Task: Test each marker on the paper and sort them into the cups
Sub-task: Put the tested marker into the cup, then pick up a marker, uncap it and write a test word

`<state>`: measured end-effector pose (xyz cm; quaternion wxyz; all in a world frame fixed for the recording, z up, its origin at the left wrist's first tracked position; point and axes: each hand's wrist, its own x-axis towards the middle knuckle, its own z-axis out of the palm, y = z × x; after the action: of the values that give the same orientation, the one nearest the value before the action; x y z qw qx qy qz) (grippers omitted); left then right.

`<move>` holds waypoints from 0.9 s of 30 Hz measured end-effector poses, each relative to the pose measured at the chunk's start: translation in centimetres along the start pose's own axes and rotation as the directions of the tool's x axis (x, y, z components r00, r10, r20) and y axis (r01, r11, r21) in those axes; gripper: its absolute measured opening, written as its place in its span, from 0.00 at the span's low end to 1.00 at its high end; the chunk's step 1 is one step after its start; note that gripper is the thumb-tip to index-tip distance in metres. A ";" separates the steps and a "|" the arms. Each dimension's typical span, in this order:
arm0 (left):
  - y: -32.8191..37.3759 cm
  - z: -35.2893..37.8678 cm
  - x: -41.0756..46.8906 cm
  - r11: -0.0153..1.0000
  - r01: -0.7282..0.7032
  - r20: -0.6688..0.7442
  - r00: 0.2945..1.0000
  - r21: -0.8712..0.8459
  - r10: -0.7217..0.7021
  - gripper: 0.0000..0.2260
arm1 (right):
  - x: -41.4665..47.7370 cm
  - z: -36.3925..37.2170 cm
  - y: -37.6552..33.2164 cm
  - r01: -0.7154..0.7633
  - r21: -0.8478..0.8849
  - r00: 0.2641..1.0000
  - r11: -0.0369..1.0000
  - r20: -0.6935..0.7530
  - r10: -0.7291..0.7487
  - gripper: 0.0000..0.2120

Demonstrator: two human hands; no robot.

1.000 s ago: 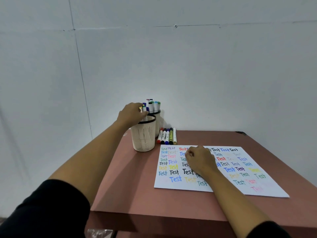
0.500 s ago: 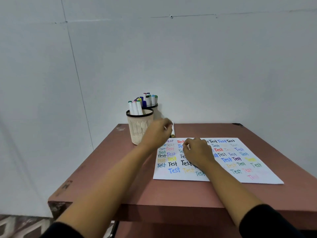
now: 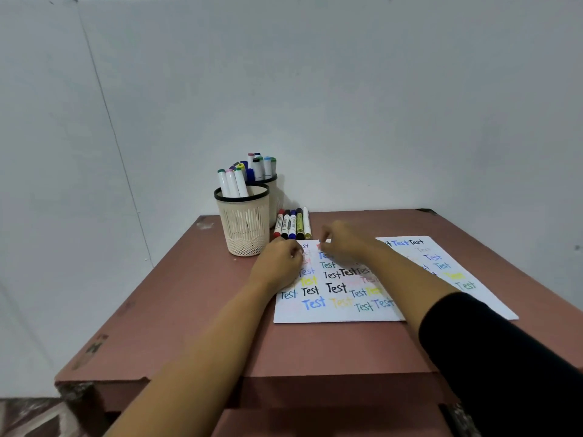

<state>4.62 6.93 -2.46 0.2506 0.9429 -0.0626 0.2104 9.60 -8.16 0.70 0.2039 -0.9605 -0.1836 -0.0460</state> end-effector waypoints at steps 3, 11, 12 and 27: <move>-0.1 0.1 0.2 1.000 -0.005 -0.007 1.000 -0.002 0.005 0.12 | 1.9 0.7 -0.5 0.006 0.070 1.000 0.998 -0.011 -0.005 0.04; -0.3 0.5 0.3 1.000 -0.016 -0.030 0.999 -0.003 0.016 0.11 | 4.6 1.5 -0.5 0.040 0.026 0.999 0.999 -0.001 -0.040 0.18; -0.3 0.5 0.3 1.000 -0.014 -0.034 0.999 -0.004 0.014 0.11 | 4.7 1.5 -0.4 0.054 0.020 0.998 0.998 -0.011 -0.054 0.18; 0.0 0.2 0.4 1.000 0.020 -0.026 0.999 -0.005 -0.020 0.11 | 4.0 0.7 1.7 0.084 0.411 0.969 0.908 -0.245 0.022 0.14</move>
<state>5.04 6.79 -2.46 0.2559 0.9400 -0.0507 0.2198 13.95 -7.94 0.07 0.4249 -0.8785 -0.1780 -0.1267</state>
